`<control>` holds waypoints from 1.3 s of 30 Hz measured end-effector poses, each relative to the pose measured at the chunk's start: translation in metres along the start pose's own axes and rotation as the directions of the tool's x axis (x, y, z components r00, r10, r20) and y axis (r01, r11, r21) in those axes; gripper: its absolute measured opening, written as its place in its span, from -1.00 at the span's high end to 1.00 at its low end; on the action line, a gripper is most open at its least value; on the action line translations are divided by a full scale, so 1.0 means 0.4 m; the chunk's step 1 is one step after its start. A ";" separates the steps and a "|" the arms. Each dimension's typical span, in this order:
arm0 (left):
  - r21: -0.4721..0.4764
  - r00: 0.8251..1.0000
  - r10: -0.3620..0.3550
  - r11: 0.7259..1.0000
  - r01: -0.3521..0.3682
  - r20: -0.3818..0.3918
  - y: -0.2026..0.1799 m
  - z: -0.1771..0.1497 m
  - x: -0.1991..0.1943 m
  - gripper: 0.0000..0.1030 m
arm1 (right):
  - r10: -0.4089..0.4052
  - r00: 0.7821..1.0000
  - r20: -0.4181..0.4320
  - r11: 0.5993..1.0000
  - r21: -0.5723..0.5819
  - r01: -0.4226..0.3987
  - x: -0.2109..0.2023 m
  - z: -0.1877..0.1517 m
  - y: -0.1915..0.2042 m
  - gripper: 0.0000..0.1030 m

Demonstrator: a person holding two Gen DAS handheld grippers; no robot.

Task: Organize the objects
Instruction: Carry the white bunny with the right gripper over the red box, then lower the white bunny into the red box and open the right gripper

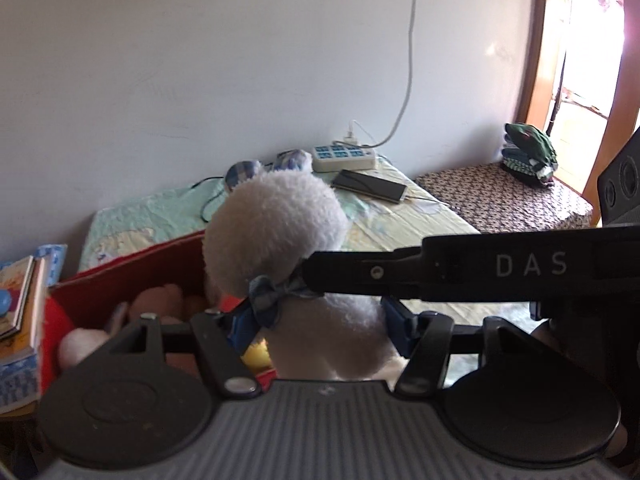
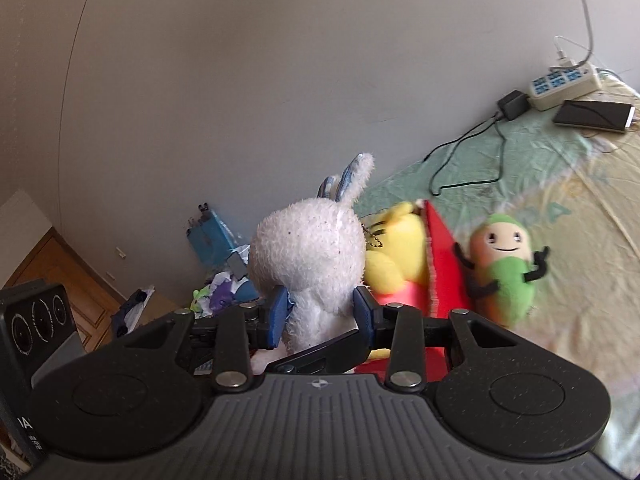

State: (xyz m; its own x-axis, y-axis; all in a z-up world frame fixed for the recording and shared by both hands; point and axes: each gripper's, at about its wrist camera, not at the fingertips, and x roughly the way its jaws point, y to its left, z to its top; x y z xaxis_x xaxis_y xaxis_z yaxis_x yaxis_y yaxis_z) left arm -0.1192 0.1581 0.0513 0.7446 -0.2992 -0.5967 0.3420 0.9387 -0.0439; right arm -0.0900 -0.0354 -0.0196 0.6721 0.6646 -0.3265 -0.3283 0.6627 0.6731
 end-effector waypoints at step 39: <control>-0.211 0.967 0.084 0.968 -0.136 -0.242 0.395 -0.150 0.180 -0.53 | -0.093 0.946 -0.311 0.994 -0.082 0.071 0.419 -0.075 0.078 0.35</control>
State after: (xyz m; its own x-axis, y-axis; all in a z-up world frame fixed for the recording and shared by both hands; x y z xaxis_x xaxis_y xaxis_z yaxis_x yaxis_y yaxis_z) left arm -0.0459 0.2950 -0.0467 0.6100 -0.1693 -0.7741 0.1088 0.9856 -0.1298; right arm -0.0076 0.1068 -0.0733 0.4595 0.6741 -0.5783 -0.3326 0.7343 0.5917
